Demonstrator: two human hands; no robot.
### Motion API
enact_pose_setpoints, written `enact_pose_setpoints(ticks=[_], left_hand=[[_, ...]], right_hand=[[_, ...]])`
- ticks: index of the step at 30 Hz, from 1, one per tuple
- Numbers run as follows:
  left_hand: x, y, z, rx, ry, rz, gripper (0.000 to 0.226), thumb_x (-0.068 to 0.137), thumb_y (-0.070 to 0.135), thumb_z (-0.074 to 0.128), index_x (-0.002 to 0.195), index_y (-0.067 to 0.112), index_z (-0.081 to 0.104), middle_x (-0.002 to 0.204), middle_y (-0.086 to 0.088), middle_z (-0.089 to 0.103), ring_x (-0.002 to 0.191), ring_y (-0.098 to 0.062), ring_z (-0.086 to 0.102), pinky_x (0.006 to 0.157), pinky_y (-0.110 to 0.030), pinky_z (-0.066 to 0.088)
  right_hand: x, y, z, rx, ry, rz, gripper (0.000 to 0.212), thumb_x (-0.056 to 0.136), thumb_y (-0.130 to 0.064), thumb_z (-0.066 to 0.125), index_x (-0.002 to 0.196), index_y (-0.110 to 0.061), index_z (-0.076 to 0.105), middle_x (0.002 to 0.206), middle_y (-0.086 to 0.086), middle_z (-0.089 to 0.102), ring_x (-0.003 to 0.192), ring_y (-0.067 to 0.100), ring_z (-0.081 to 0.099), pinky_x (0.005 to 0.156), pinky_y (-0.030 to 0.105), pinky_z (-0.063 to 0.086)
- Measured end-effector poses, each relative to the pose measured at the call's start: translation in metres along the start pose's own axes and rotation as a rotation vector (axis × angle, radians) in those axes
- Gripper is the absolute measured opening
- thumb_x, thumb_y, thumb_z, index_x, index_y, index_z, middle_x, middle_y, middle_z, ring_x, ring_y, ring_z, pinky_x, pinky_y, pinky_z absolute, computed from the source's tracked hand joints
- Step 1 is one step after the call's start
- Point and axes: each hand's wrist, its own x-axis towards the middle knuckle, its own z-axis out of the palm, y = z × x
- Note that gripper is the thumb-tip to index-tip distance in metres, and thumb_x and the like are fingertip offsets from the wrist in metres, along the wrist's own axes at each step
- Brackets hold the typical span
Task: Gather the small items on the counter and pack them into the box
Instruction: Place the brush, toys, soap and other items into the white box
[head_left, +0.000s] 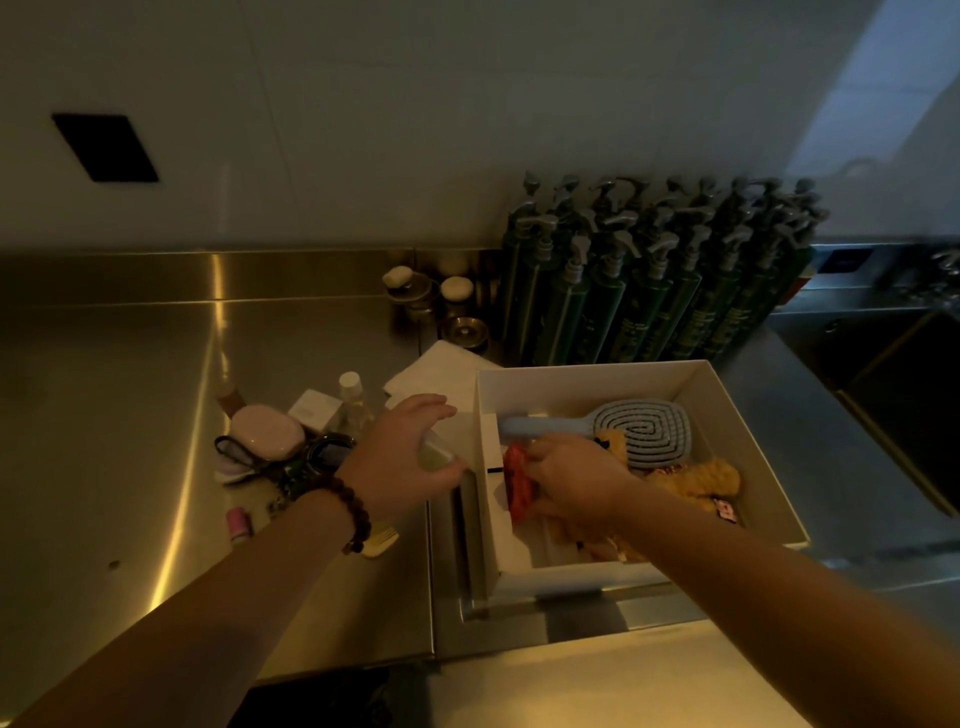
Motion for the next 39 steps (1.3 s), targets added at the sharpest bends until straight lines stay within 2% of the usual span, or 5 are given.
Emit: enact_pose_setpoints(ticks=[21,26,34,37,39], left_hand=[[-0.004,0.003,0.000,0.033,0.012,0.000,0.065,0.074,0.049,0.067,0.131,0.023,0.048,0.139,0.008,0.042,0.119,0.001,0.034,0.097,-0.021,0.031],[-0.005,0.007,0.001,0.031,0.020,-0.005,0.063,0.075,0.045,0.068,0.131,0.023,0.049,0.139,0.008,0.042,0.122,-0.001,0.036,0.100,-0.023,0.032],[-0.002,0.013,0.002,0.061,0.014,0.004,0.063,0.075,0.040,0.070,0.132,0.021,0.048,0.141,0.006,0.040,0.127,-0.007,0.036,0.101,-0.022,0.029],[0.000,0.017,0.003,0.052,0.005,0.019,0.065,0.075,0.040,0.070,0.133,0.021,0.047,0.142,0.005,0.040,0.128,-0.007,0.035,0.102,-0.022,0.028],[0.003,0.021,0.001,0.039,-0.005,0.040,0.068,0.075,0.040,0.070,0.135,0.022,0.044,0.141,0.005,0.039,0.126,-0.002,0.032,0.102,-0.021,0.026]], right_hand=[[0.007,-0.003,0.003,-0.074,-0.140,-0.081,0.067,0.079,-0.016,0.071,0.139,-0.015,0.041,0.142,0.013,0.037,0.117,0.033,0.052,0.092,0.034,0.046],[0.005,0.004,0.017,-0.077,-0.037,-0.089,0.077,0.076,-0.025,0.075,0.143,-0.029,0.038,0.156,-0.001,0.018,0.144,0.024,0.015,0.118,0.042,0.020],[0.011,0.004,0.023,-0.235,-0.158,-0.030,0.091,0.083,-0.035,0.064,0.151,-0.016,0.006,0.160,0.007,0.003,0.147,0.025,-0.002,0.106,0.044,-0.013],[0.007,-0.002,0.010,-0.023,-0.155,0.018,0.090,0.074,-0.027,0.074,0.149,-0.012,0.025,0.156,0.008,0.020,0.145,0.029,0.012,0.118,0.040,0.007],[0.001,-0.005,-0.001,0.341,0.058,0.103,0.043,0.085,-0.019,0.064,0.126,-0.010,0.057,0.132,0.013,0.053,0.127,0.032,0.046,0.096,0.029,0.036]])
